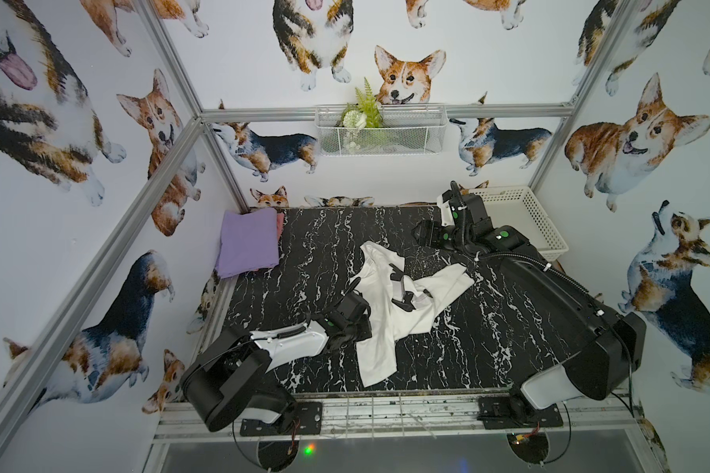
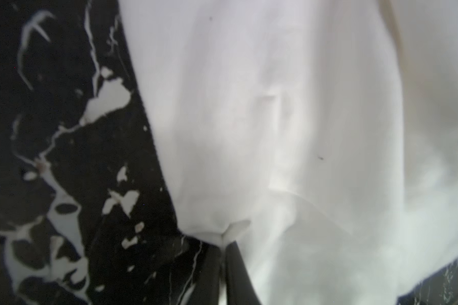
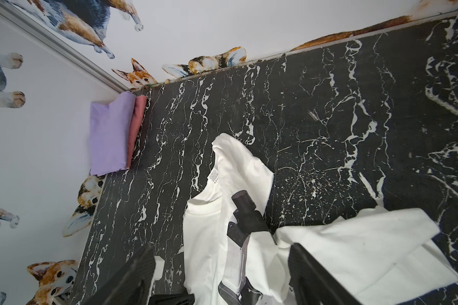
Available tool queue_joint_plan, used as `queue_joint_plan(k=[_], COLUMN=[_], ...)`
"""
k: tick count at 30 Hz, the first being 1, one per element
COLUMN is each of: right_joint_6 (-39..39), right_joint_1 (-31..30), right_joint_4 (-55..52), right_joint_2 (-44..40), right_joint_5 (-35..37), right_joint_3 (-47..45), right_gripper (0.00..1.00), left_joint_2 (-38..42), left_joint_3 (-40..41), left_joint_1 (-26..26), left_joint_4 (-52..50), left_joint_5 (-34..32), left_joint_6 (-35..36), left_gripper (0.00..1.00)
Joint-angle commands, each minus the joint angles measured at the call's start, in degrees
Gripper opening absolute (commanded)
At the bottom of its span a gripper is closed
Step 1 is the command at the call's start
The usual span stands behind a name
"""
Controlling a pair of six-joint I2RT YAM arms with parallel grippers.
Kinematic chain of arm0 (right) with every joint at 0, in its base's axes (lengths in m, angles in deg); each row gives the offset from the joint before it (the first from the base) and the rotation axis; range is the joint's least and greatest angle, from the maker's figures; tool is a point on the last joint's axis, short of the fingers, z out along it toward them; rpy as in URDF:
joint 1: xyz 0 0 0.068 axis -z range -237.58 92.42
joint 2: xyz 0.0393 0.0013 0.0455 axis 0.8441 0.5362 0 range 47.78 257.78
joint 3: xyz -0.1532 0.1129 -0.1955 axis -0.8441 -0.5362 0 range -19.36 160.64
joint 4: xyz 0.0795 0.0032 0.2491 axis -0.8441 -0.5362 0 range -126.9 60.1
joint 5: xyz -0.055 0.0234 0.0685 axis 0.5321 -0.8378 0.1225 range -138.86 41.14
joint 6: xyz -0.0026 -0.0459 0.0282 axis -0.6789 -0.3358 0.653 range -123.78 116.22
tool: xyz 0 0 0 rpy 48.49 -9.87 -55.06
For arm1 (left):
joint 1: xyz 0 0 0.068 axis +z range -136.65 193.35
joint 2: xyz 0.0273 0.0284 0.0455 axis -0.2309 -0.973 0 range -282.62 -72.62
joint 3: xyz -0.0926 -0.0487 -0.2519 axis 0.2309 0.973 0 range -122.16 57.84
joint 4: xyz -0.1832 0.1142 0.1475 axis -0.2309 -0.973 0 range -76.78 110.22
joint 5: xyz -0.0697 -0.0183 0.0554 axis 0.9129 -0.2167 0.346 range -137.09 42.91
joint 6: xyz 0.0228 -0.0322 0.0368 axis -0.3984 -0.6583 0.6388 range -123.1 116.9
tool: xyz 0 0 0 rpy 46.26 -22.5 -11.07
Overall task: Fold and stack t-shirts
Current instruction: Flatten out the T-shirt at the center of the board.
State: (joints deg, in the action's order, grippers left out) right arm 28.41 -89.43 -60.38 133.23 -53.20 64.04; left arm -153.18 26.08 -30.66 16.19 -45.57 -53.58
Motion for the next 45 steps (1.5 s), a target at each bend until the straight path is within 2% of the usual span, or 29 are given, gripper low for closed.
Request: queue_joint_plan(k=[1,5,8,10,16,26,30,35,37,41,45], right_joint_6=[0.9,0.8,1.5,2.8,5.4,9.7,9.7,7.9,5.8,2.3,1.2], right_joint_1=[-0.1,-0.1,-0.2,-0.2,-3.2,-10.7,-11.6,-11.6,-11.5,-10.3,-9.7], right_joint_4=[1.5,-3.2,-8.6,-9.3,-6.2,-0.4,3.5,5.1,2.9,2.7,2.4], right_joint_2=[-1.7,-2.0,-1.2,-1.0,-2.2,-2.5,-0.2,4.1,7.9,13.0,14.5], right_joint_5=[1.5,3.2,5.6,4.7,-0.1,0.7,2.5,7.7,13.4,15.0,16.3], right_joint_3=[-1.3,-2.7,-5.6,-9.8,-21.3,-30.2,-31.4,-30.1,-26.0,-20.8,-17.6], right_gripper=[0.82,0.83,0.83,0.82,0.78,0.76,0.76,0.76,0.76,0.76,0.76], left_joint_2=[3.0,10.6,14.6,15.7,13.9,7.8,5.7,6.3,6.6,7.8,8.5], left_joint_3=[-3.7,-12.7,-24.2,-31.9,-51.0,-69.1,-72.9,-72.5,-72.4,-71.1,-70.2], left_joint_1=[-0.3,-0.3,-0.3,-0.2,-0.3,-0.3,-0.3,-0.3,-0.3,-0.3,-0.3], left_joint_4=[-7.2,-19.7,-29.9,-35.0,-44.1,-49.1,-49.9,-49.4,-49.9,-49.8,-50.3], left_joint_5=[-1.1,-5.5,-10.5,-12.4,-14.1,-16.6,-16.1,-15.8,-15.9,-16.3,-16.5], left_joint_6=[0.1,4.1,8.7,11.2,16.5,20.6,21.2,20.9,20.9,20.8,20.9], left_gripper=[0.00,0.00,0.00,0.00,0.00,0.00,0.00,0.00,0.00,0.00,0.00])
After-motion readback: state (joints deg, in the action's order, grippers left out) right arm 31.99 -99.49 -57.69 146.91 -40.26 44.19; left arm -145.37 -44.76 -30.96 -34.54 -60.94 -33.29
